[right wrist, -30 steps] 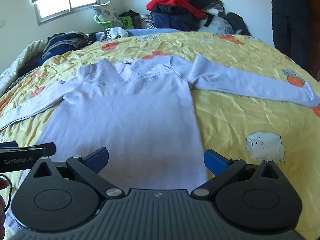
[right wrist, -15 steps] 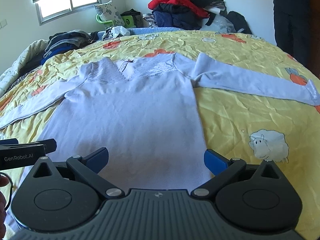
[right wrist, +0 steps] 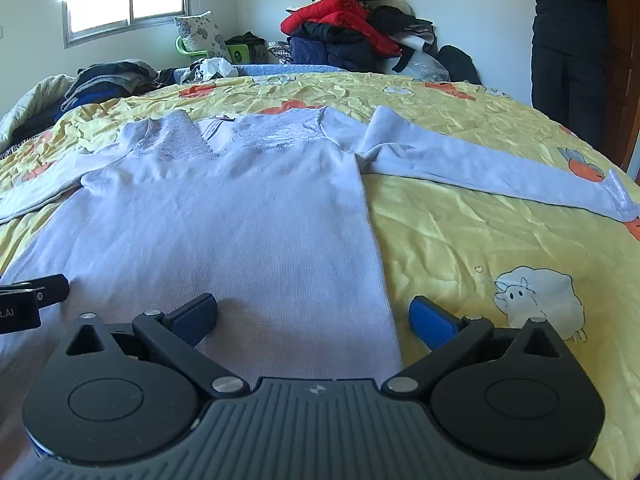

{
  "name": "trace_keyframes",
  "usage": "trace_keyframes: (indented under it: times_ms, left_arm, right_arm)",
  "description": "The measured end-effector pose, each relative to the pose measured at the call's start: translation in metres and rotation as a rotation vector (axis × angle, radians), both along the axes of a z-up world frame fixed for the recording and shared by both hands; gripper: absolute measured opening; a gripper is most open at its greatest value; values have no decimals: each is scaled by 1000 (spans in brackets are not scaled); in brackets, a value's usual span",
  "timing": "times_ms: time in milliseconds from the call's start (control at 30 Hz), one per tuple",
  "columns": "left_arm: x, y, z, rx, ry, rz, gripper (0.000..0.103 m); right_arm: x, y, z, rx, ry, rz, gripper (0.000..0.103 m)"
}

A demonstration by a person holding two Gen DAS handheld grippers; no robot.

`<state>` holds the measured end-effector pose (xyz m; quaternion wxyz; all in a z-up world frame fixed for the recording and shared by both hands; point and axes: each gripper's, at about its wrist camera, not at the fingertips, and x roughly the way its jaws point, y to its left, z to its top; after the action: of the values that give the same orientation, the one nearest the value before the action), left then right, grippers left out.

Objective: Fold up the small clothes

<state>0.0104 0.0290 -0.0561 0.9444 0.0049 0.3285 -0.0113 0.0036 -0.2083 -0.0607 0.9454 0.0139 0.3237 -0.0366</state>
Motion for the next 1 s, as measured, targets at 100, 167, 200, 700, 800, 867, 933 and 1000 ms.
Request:
trace_keyframes:
  times_ms: [100, 167, 200, 700, 800, 867, 933, 1000]
  left_arm:
    - [0, 0, 0, -2, 1, 1, 103]
    - [0, 0, 0, -2, 1, 0, 103]
    - [0, 0, 0, -2, 1, 0, 103]
    - [0, 0, 0, -3, 1, 1, 103]
    - [0, 0, 0, -3, 2, 1, 103]
    - [0, 0, 0, -3, 1, 1, 103]
    - [0, 0, 0, -2, 2, 1, 103]
    - [0, 1, 0, -3, 1, 1, 103]
  right_arm:
    - [1, 0, 0, 3, 0, 2, 103]
    - [1, 1, 0, 6, -1, 3, 103]
    - [1, 1, 0, 8, -1, 5, 103]
    - [1, 1, -1, 11, -3, 7, 103]
    - [1, 1, -1, 7, -2, 6, 103]
    - [1, 2, -1, 2, 0, 7, 103]
    - [1, 2, -1, 1, 0, 8, 103]
    - [1, 2, -1, 3, -1, 8, 103]
